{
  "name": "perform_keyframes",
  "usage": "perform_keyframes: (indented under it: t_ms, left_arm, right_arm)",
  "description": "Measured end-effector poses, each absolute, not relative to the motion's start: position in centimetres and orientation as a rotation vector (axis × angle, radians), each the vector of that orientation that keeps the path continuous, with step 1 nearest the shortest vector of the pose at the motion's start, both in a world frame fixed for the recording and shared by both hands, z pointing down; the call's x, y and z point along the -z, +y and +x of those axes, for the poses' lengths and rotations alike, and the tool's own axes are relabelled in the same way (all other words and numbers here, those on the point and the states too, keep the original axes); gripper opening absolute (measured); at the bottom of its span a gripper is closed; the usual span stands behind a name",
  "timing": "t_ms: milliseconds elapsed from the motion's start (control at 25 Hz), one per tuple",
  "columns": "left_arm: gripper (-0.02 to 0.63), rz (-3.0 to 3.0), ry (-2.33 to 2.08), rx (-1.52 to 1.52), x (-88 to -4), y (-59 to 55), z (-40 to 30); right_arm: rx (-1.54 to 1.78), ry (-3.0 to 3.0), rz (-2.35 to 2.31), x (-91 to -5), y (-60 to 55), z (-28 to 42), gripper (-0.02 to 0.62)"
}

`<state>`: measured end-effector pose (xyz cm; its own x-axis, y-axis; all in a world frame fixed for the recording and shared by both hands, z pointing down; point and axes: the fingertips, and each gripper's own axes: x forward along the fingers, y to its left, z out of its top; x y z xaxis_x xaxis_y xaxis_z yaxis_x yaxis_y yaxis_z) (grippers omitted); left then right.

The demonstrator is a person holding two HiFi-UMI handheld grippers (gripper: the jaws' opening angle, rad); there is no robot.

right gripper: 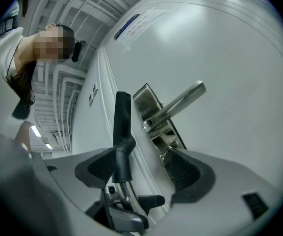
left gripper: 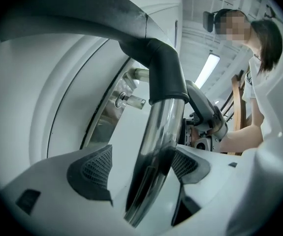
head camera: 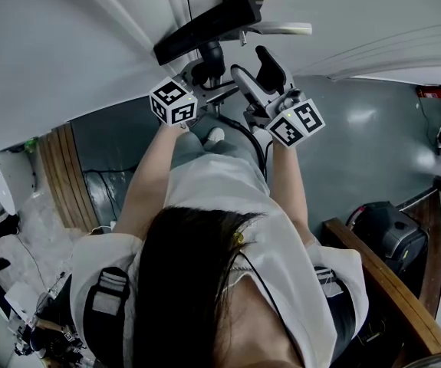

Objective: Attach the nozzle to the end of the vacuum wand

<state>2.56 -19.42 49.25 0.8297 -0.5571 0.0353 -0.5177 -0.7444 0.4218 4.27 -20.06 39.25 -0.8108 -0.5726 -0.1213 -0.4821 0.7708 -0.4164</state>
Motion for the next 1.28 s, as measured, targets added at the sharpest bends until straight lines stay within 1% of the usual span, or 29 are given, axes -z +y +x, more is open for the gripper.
perform_keyframes:
  t_ms: [240,440,680,1000,1280]
  left_arm:
    - [0.368,2.559,-0.805,0.112,-50.1,-18.4,1.3]
    - [0.380,2.499,-0.861,0.168,-50.3,-18.3,-0.1]
    - [0.400,2.486,-0.868,0.164,-50.5,-17.4,-0.6]
    - [0.405,2.468,-0.877,0.173,-50.1,-16.4,-1.4]
    - [0.407,2.492,-0.933,0.161,-49.2,-15.2,-3.4]
  right_arm:
    - [0.590,2.663,-0.863,-39.6,-20.7,5.3,0.336]
    - [0.583,2.665,-0.872,-39.5,-20.7,5.2,0.341]
    - [0.568,2.685,-0.878,-39.2,-20.2,5.3,0.351]
    - [0.578,2.677,-0.943,-39.4,-19.3,6.1,0.354]
    - [0.540,2.679,-1.067,-39.8,-18.1,6.0,0.373]
